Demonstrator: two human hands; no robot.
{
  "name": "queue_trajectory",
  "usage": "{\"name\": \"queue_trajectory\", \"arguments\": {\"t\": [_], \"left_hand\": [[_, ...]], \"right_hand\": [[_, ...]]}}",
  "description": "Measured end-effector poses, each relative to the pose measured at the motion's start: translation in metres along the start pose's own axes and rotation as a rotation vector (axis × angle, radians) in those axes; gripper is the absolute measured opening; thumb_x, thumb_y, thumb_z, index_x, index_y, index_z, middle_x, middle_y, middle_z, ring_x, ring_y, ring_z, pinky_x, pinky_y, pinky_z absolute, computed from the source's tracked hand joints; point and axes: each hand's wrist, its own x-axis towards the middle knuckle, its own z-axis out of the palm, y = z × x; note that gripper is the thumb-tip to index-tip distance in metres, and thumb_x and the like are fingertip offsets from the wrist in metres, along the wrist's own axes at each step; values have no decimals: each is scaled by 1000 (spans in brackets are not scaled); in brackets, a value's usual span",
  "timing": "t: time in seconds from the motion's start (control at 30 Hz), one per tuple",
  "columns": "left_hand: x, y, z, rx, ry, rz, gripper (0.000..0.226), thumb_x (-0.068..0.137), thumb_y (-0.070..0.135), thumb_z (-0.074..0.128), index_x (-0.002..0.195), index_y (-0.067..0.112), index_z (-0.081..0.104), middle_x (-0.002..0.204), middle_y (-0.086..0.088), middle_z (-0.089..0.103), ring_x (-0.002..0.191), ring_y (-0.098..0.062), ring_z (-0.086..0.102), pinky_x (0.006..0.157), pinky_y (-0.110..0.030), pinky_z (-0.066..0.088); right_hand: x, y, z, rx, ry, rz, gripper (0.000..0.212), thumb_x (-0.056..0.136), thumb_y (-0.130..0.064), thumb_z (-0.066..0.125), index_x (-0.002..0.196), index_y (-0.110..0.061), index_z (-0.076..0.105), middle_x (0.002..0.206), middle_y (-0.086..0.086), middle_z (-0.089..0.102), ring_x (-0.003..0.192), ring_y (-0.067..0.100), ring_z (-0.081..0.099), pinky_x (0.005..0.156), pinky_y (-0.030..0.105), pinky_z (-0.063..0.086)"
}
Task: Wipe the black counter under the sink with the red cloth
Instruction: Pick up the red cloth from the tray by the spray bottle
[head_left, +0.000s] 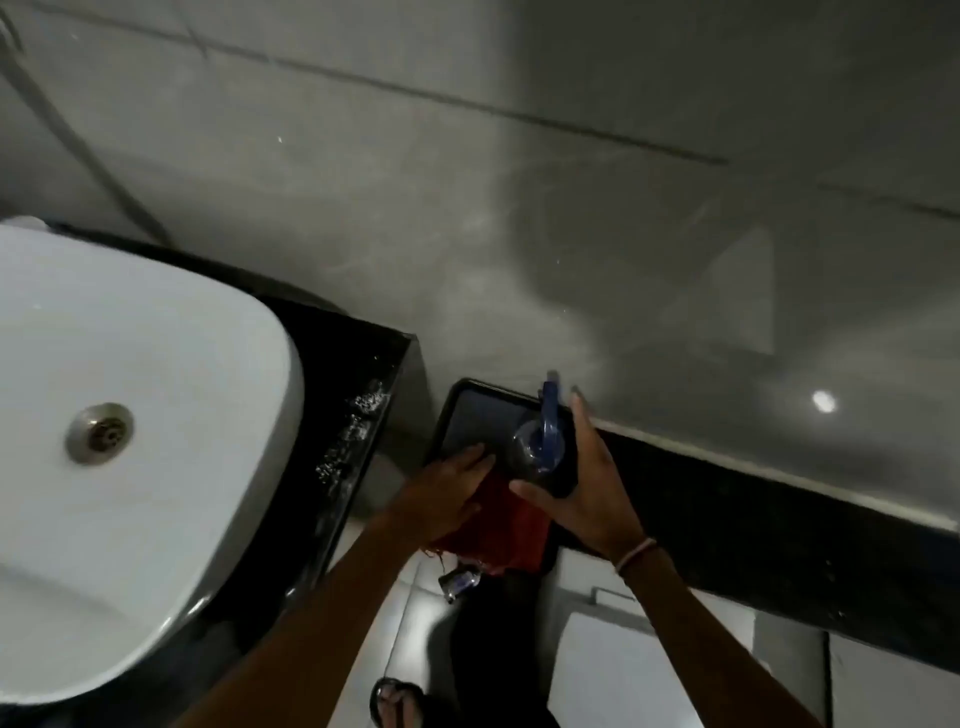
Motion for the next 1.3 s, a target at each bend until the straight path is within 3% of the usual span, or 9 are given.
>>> {"name": "queue_trajectory", "arguments": {"t": [0.13,0.37,0.53,0.6,0.73,0.83,0.93,1.17,1.3], "left_hand": [[25,-1,11,61,-21,126,87,88,28,73,158,22,22,165,-10,29,146,-34,38,119,-45,39],[46,8,9,294,-147,79,62,87,40,71,140,16,49,145,-10,52,135,-32,47,115,-50,30],[16,-4,-14,-329,45,-49,41,85,39,76,118,18,64,118,-1,59,102,-13,58,98,-35,54],[-2,-11,-29,-639,256,-134,25,82,36,79,99,25,64,97,5,67,83,-12,67,79,-28,61],[-14,-7,-51,-1252,606,-125,32,85,10,76,108,26,60,104,3,72,92,-3,72,79,-18,58],[-13,-3,-55,-1367,684,-157,31,89,7,72,115,15,57,111,-3,71,99,-12,72,88,-30,60],[-13,-3,-49,-1490,661,-170,33,91,10,71,119,20,58,115,-3,73,100,-14,75,82,-30,63],[-24,0,-48,-1583,585,-114,34,92,10,70,115,34,62,107,8,79,104,-16,75,77,-29,63],[-32,3,-60,-1583,590,-110,34,92,11,70,118,30,60,109,8,77,103,-14,75,75,-31,63]], "right_hand": [[38,3,15,171,-25,11,118,67,-64,82,160,-35,16,149,22,52,130,32,57,115,61,46],[67,-17,29,-12,287,-138,46,98,-43,53,116,-2,61,117,18,60,108,25,64,99,49,56],[57,-45,9,-74,411,-318,34,100,-19,53,99,12,66,99,28,67,94,41,66,89,56,57],[46,-55,-10,-1,446,-355,33,104,-25,53,97,6,65,92,20,65,84,30,66,82,38,58],[12,-63,-22,-34,396,-352,35,105,-39,50,88,-10,63,79,-4,54,68,-1,55,69,5,39],[-10,-55,-2,-97,260,-349,45,104,-42,46,85,-5,65,82,0,59,69,7,57,71,9,47],[-22,-45,19,-85,162,-306,45,102,-40,51,81,-2,62,75,6,58,61,18,57,59,34,55],[-31,-46,41,-98,220,-229,39,98,-37,56,76,-6,63,66,-9,48,49,-4,42,53,12,44],[-23,-46,42,-127,278,-225,38,99,-37,56,89,-2,69,77,6,66,64,17,66,62,33,61]]}}
